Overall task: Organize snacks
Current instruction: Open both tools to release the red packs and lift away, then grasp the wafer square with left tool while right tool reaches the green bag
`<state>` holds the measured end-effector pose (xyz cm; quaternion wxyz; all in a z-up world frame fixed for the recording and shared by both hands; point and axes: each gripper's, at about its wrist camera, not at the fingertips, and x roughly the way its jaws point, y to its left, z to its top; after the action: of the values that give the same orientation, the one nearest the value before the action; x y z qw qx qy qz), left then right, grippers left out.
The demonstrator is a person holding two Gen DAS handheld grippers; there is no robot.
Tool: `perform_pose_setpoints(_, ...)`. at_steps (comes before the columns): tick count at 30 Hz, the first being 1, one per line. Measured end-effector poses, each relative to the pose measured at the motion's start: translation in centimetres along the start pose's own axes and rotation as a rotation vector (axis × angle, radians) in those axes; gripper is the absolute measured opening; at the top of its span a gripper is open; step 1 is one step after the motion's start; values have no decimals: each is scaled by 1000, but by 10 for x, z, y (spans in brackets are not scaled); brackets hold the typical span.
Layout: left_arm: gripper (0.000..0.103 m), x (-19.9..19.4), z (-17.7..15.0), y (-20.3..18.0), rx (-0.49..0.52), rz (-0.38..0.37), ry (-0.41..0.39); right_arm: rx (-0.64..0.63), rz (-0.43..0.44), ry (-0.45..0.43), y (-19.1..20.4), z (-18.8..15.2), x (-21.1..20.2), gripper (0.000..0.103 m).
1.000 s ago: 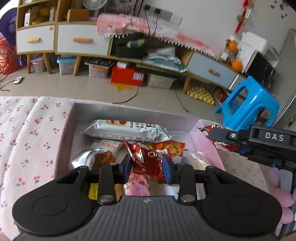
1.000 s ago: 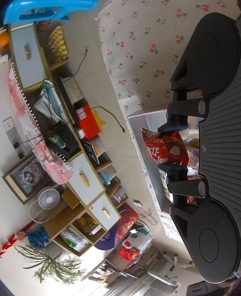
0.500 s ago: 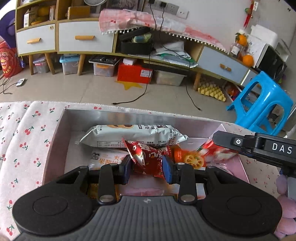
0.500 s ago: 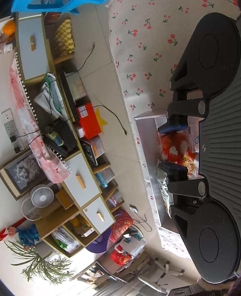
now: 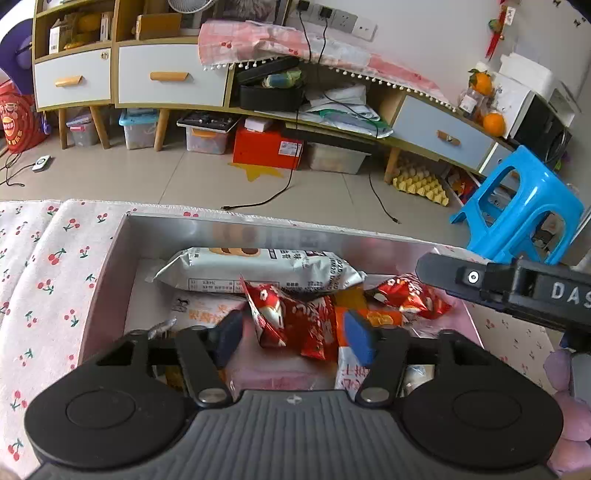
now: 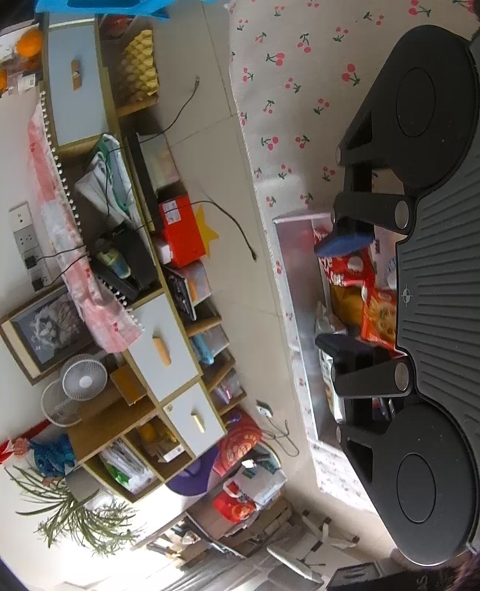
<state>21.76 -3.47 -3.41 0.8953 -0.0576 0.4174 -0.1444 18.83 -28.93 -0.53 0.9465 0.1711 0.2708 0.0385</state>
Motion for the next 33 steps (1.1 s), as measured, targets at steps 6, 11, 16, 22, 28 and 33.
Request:
perform_pose_setpoints(6, 78, -22, -2, -5, 4, -7, 0, -9, 15, -4, 12, 3, -25, 79)
perform_pose_setpoints(11, 89, -48, -9, -13, 24, -5, -21, -19, 0, 8, 23, 1, -50, 86)
perform_pose_setpoints(16, 99, -77, -21, -17, 22, 7, -38, -60, -34, 29, 36, -9, -75, 96)
perform_pose_setpoints(22, 102, -102, -41, -23, 48, 53, -27, -121, -74, 63, 46, -30, -104, 96)
perform_pose_setpoints(28, 102, -116, -65, -25, 31, 97, 5, -153, -100, 57, 44, -53, -132, 100)
perform_pose_setpoints(33, 102, -121, -92, -25, -17, 101, 22, -176, -105, 51, 33, -70, -141, 100)
